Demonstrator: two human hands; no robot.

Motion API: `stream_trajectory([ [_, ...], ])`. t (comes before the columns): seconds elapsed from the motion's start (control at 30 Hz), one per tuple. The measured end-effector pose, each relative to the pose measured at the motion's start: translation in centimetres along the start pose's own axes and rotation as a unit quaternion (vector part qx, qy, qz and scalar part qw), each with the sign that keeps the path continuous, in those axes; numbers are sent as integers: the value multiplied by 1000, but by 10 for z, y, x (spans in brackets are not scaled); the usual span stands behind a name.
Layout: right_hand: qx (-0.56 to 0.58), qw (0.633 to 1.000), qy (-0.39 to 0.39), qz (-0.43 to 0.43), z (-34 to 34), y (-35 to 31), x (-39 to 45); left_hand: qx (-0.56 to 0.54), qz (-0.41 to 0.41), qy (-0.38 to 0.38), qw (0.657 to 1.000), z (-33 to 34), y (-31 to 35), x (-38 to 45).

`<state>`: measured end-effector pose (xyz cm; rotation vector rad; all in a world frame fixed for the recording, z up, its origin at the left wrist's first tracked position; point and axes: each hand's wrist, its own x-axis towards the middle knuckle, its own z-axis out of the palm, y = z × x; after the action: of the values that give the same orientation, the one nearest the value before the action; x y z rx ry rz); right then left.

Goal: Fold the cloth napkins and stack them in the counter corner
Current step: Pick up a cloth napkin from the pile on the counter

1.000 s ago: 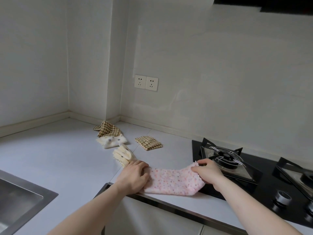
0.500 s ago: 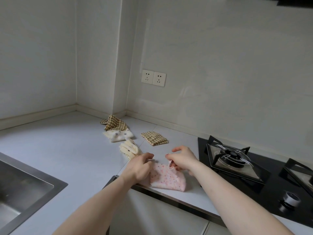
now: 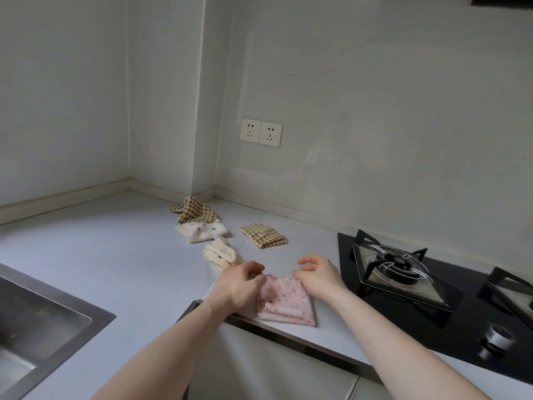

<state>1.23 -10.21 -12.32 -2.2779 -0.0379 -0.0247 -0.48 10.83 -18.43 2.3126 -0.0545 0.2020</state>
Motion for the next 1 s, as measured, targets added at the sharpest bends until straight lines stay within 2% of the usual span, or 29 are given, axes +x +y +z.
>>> stream_trajectory([
  [0.07, -55, 998, 4, 9, -6, 20, 2, 41, 9, 8, 999, 1, 1, -1],
  [0.2, -80, 995, -53, 23, -3, 43, -4, 133, 34, 5, 991, 4, 5, -3],
  [0.43, -39, 994, -93, 37, 7, 43, 2, 124, 42, 5, 991, 3, 8, -9],
  [0.6, 43, 998, -45, -11, 15, 54, -7, 87, 2, -10, 996, -1, 17, -9],
  [0.73, 109, 994, -13, -30, 15, 57, -11, 7, -29, -8, 1000, -3, 15, -5],
  [0.87, 167, 984, 13, -60, 15, 57, -15, -79, -14, 22, 997, -4, 15, -7],
  [1.0, 164, 982, 34, -92, 17, 58, -17, -106, 6, 44, 993, -3, 17, -9],
])
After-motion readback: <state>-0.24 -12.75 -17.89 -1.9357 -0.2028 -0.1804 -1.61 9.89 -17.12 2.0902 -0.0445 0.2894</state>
